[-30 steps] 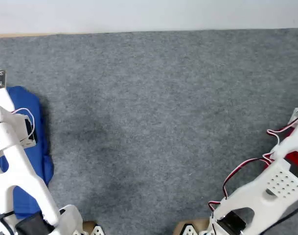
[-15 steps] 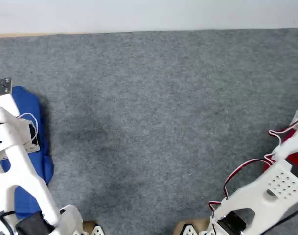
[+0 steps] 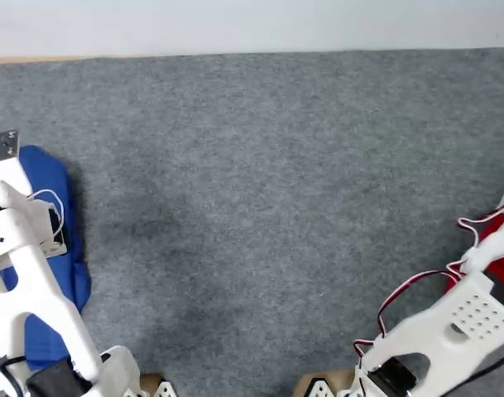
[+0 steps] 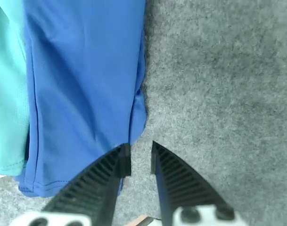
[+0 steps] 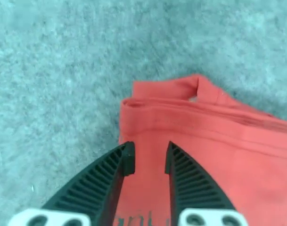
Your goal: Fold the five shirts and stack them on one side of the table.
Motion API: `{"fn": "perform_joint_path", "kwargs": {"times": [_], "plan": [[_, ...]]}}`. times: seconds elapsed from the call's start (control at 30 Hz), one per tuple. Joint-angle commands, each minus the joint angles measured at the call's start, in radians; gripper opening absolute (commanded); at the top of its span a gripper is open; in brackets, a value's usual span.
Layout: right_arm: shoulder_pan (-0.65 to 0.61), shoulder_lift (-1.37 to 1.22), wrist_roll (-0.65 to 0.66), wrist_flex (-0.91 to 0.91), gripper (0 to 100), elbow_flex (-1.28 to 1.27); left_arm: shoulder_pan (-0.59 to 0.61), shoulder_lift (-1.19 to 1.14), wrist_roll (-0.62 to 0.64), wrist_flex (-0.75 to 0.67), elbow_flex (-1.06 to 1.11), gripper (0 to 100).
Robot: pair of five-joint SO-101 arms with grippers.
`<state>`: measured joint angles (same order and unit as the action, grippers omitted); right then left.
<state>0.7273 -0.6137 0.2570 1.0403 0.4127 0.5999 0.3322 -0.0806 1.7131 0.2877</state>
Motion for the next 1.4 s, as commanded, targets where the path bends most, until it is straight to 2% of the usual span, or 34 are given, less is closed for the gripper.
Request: {"fn": "perform_joint_path", "kwargs": {"times": [0.0, 0.13, 0.63, 0.8, 1.1, 1.37], "plan": [[-0.035, -0.035, -0.005, -0.071, 12.1, 0.055, -0.009, 0.037, -0.006, -0.015, -0.005, 9], [-0.062, -0.054, -0.003, -0.074, 12.1, 0.06, -0.009, 0.037, -0.006, -0.012, -0.005, 9], [-0.062, 0.163, -0.003, 0.024, 12.1, 0.054, -0.009, 0.031, -0.006, -0.021, -0.005, 9], [-0.068, 0.093, -0.003, 0.028, 12.1, 0.046, -0.009, 0.032, -0.006, -0.032, -0.005, 9], [-0.085, -0.071, -0.003, -0.09, 12.1, 0.048, -0.009, 0.035, -0.006, -0.032, -0.005, 9], [-0.137, 0.104, -0.009, 0.056, 12.1, 0.072, -0.009, 0.037, -0.006, -0.029, -0.005, 9]]}}
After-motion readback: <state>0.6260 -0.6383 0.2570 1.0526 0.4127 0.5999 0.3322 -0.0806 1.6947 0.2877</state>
